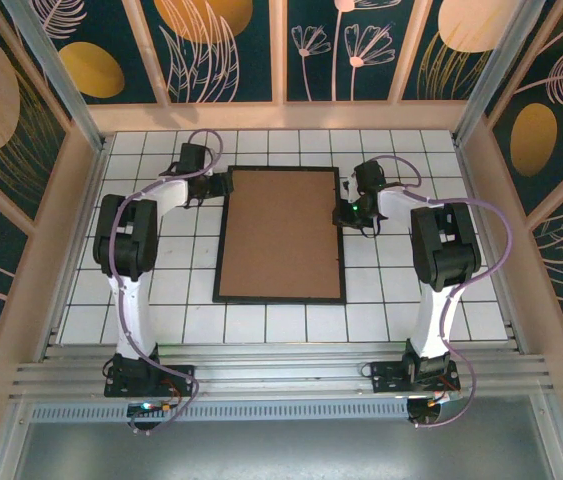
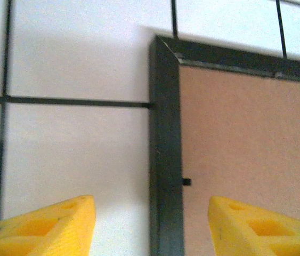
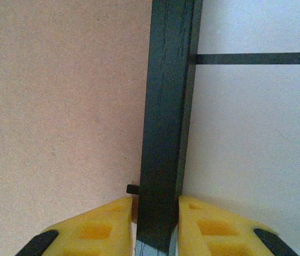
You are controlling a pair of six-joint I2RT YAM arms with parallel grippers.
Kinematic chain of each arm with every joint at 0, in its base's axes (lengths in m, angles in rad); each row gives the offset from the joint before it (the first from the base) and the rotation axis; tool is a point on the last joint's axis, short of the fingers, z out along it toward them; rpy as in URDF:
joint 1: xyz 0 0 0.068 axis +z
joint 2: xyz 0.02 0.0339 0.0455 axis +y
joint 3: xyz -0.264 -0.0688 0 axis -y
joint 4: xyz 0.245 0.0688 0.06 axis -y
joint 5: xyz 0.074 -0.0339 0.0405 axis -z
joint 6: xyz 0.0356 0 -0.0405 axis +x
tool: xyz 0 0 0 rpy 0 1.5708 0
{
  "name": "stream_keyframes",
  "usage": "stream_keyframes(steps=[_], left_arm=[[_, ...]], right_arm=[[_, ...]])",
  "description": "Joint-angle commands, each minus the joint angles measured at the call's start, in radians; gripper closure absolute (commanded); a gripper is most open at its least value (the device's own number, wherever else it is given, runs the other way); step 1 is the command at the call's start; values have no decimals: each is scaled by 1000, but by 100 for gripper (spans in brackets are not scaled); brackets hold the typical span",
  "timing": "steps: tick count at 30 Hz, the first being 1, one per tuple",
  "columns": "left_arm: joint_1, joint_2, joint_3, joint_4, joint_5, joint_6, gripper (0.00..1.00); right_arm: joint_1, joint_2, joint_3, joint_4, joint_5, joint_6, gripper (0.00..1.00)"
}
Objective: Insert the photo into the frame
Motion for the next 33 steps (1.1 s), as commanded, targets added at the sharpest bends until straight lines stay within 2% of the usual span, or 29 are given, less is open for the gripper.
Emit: stream_keyframes(steps=[1,6,9,19,33], left_arm=[[13,-10,-1,43,34,-38,46],[15,59,86,-2,23,-16,59],[15,95,133,-44,35,7,62],[12,150,176,-104,104,51,65],[-12,186,171,-144,112,88,67]], right_arm=[[18,57,-4,-34,54,-34,76],[18,60,-4,-35,53,-32,76],[18,58,-5,-35,54,-34,76],[15,61,-4,-34,53,-35,76],[15,62,0,-37,54,-34,76]])
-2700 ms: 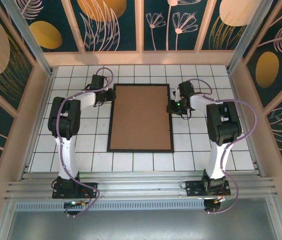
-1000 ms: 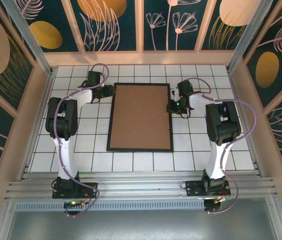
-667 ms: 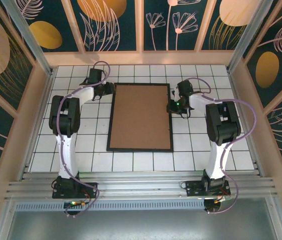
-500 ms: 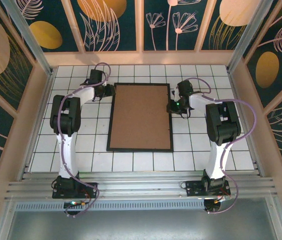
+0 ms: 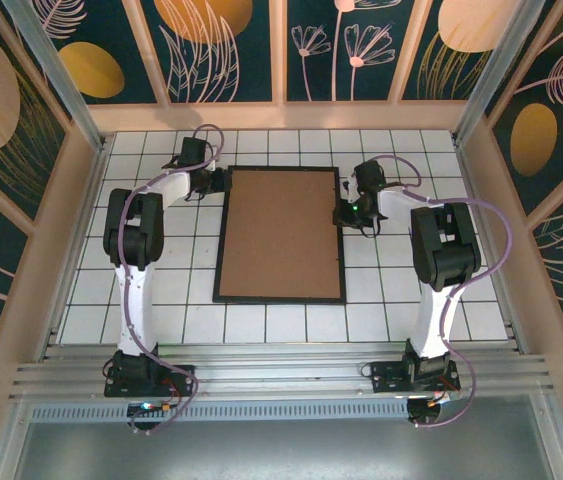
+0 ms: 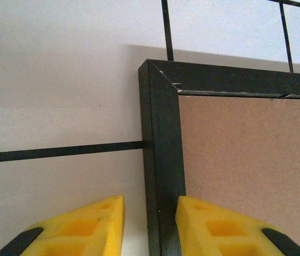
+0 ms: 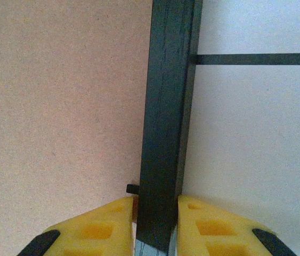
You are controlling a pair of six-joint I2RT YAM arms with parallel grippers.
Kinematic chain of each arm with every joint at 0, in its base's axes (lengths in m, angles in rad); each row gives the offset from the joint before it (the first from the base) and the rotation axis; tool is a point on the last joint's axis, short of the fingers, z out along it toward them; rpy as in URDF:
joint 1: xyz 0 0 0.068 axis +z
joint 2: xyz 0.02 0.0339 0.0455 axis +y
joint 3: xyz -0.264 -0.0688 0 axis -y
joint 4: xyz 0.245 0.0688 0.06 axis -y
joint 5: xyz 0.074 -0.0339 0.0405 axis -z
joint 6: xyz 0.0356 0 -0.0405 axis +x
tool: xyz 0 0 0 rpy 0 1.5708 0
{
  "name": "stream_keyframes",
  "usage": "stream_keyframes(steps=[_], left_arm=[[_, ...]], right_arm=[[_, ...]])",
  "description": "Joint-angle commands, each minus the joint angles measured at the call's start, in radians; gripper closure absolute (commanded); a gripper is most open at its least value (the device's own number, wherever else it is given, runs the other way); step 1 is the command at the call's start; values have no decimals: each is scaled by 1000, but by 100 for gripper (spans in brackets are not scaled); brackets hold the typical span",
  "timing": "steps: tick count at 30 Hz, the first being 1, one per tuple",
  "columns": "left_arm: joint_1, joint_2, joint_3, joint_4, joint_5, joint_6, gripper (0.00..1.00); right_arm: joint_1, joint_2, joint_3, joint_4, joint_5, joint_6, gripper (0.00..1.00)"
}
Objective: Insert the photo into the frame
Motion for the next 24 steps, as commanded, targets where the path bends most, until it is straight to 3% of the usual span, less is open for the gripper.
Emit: stream_keyframes(steps=[1,24], left_arm=[[-27,26,-28,-60,13,30,67],[-30,-14,-94,-60,-1,39,67]], right_arm=[[14,59,-2,-33,54,-32,76],[14,62,-3,-34,53,-31,77]])
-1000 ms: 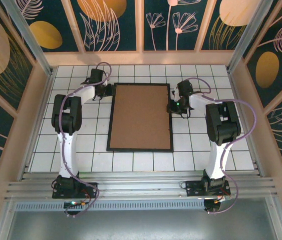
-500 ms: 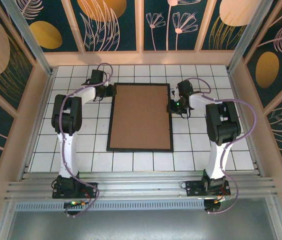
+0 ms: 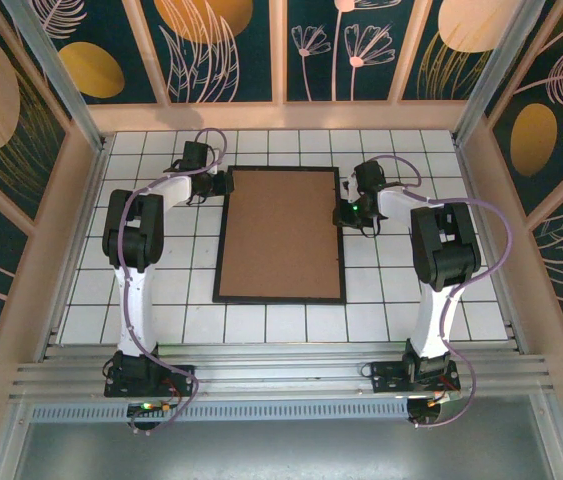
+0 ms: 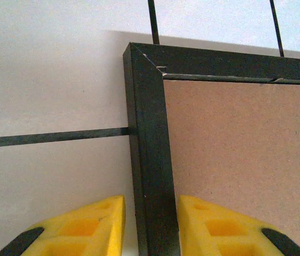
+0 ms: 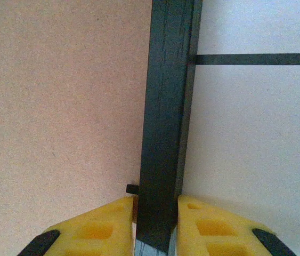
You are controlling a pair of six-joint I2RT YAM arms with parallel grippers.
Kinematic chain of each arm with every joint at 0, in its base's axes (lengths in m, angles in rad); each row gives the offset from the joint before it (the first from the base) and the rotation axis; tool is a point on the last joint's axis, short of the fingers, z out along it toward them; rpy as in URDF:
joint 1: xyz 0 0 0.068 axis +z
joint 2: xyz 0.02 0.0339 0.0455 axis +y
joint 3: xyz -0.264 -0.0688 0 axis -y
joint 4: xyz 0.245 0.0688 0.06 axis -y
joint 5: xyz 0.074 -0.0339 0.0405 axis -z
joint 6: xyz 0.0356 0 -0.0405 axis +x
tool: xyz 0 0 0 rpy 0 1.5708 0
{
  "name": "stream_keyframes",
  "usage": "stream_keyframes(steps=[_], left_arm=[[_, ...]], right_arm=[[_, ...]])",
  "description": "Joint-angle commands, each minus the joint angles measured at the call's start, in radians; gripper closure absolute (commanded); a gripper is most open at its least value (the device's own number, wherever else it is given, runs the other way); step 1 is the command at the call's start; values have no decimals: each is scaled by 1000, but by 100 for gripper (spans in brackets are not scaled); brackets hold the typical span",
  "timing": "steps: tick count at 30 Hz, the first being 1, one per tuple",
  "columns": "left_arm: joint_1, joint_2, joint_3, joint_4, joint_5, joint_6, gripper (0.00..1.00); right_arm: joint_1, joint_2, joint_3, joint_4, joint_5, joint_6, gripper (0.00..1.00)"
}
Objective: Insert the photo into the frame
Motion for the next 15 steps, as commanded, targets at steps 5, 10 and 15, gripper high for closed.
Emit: stream_keyframes(steps=[5,10,15], left_arm=[[-43,40,-12,-142,-32,53,68],[-65,39,-39,-142,-57,52,68],[-90,43,-64,-143,-87,58,67]], right_arm=[[14,62,0,-35,53,-30,76],[16,66,3,-35,51,-30,77],[18,65,2,-35,52,-29,77]])
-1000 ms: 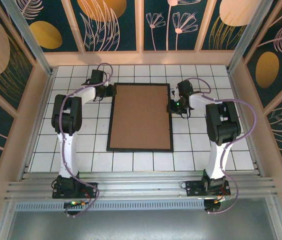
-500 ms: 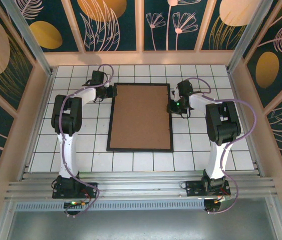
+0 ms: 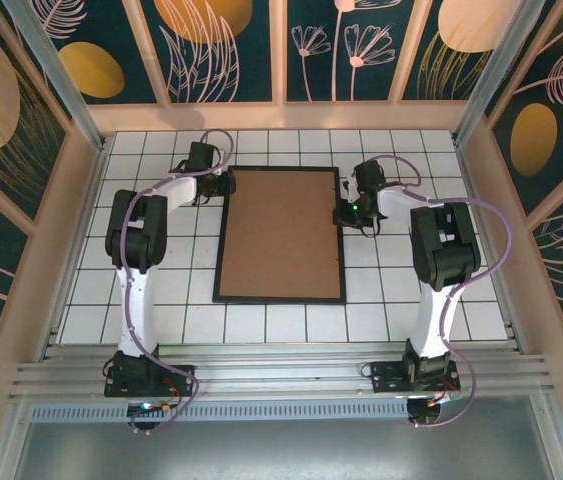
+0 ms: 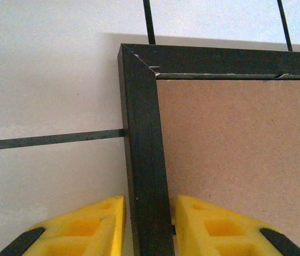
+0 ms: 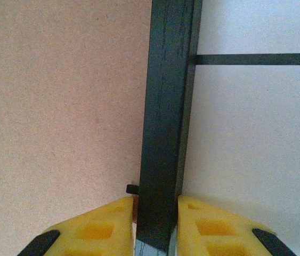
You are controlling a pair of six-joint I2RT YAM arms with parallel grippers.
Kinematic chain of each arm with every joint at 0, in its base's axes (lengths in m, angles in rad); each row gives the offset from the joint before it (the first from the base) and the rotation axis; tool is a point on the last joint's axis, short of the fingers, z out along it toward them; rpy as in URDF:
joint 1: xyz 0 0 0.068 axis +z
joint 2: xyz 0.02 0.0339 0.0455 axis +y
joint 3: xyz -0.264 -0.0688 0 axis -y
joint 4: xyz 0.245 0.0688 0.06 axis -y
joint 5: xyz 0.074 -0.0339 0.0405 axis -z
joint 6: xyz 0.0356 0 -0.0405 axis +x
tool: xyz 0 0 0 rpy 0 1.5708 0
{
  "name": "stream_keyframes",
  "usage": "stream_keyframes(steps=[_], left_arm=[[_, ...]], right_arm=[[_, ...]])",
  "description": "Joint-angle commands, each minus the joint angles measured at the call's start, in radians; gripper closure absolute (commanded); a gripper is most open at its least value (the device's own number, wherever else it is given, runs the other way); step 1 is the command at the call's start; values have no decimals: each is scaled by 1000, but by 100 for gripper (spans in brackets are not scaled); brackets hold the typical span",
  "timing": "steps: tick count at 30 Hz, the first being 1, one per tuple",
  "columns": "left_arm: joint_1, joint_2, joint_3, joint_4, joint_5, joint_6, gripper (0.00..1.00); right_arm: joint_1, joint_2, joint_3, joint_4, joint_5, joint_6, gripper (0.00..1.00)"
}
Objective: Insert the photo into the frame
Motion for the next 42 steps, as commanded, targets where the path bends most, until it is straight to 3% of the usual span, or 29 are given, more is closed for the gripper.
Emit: stream_keyframes(steps=[1,11,15,22,28,36,42], left_arm=[[-56,49,-58,-152,-5,30,67],[-95,64,-8,-205,-136,53,62],[-89,-35,-47,-125,-167,9,53],[-27,-282,-228,88,-89,-144,44],[33,-377,-375,153,-47,-216,49],[34,-335,-386,109,19,-190,63],[32,-296,-377,77,56,-154,66]], right_arm=[[18,64,-5,-28,51,-30,77],[20,62,-2,-34,59,-30,77],[18,58,-7,-34,69,-29,77],[15,58,-9,-32,68,-26,77],[13,57,-7,-29,64,-26,77],[13,57,-7,-29,62,-27,77],[13,58,-6,-31,63,-28,77]])
